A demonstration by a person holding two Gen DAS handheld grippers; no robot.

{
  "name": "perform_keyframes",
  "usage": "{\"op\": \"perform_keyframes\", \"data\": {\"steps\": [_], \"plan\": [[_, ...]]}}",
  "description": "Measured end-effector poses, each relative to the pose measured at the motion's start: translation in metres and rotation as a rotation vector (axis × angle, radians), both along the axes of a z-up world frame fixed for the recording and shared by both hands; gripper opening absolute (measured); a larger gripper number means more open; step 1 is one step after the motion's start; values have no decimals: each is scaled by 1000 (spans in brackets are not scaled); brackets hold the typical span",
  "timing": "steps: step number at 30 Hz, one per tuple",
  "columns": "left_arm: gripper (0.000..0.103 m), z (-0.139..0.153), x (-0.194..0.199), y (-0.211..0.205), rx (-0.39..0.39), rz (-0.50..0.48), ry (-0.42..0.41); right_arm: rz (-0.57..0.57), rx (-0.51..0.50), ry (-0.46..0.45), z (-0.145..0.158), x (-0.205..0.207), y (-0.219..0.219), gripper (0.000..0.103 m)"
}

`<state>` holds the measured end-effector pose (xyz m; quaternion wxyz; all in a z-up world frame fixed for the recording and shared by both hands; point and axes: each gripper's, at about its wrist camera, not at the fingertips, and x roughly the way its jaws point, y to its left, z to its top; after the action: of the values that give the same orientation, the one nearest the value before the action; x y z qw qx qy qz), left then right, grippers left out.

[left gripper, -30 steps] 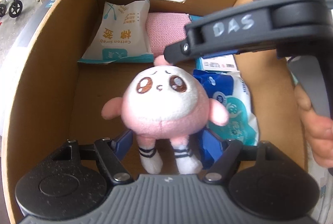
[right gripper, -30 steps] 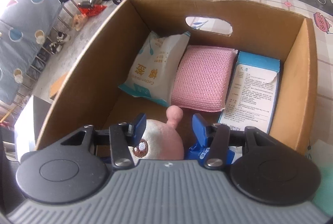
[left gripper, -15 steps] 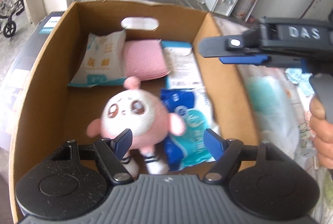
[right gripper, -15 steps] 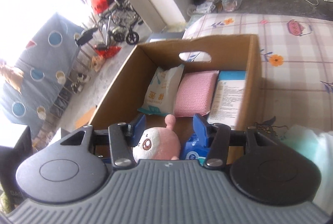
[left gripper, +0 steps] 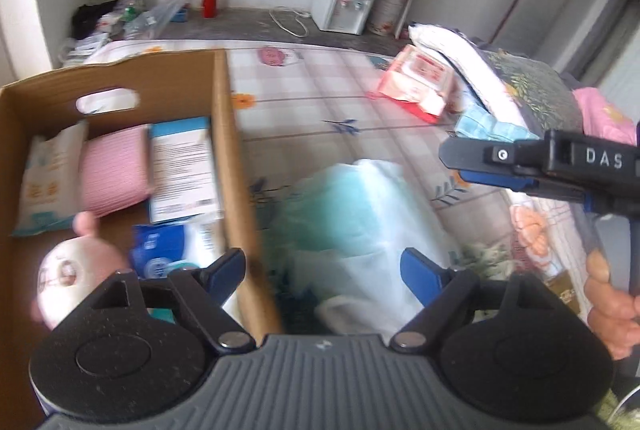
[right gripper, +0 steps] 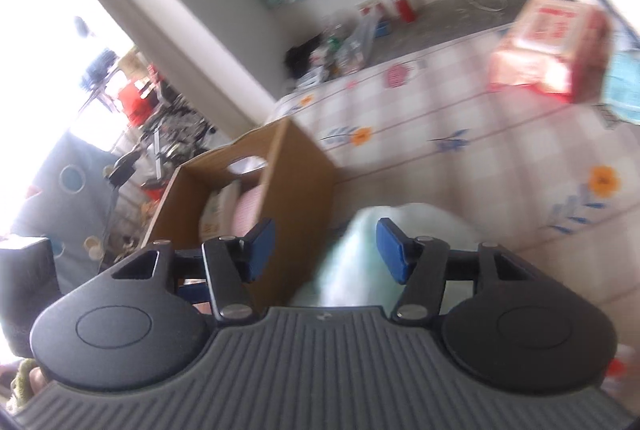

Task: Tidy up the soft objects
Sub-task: 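Move both tools back to the bed toward the blue rolled towel, then grasp the blue rolled towel with the right tool and lift it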

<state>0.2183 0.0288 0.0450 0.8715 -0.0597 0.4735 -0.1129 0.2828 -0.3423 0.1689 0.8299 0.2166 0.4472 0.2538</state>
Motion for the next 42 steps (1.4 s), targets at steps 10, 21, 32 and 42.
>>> {"op": "perform_keyframes", "data": {"steps": [10,21,32,42], "plan": [[93,-2,28,-86,34,-113,1,-214,-46,-2,-27,-10,-126,59],[98,-25,64,-148,66,-73,43,-400,-266,-60,-53,50,-217,73],[102,-49,79,-179,63,-92,30,-339,-492,-41,-116,135,-221,69],[102,-49,83,-165,-114,-29,23,-227,-490,-121,-88,99,-197,22]]}}
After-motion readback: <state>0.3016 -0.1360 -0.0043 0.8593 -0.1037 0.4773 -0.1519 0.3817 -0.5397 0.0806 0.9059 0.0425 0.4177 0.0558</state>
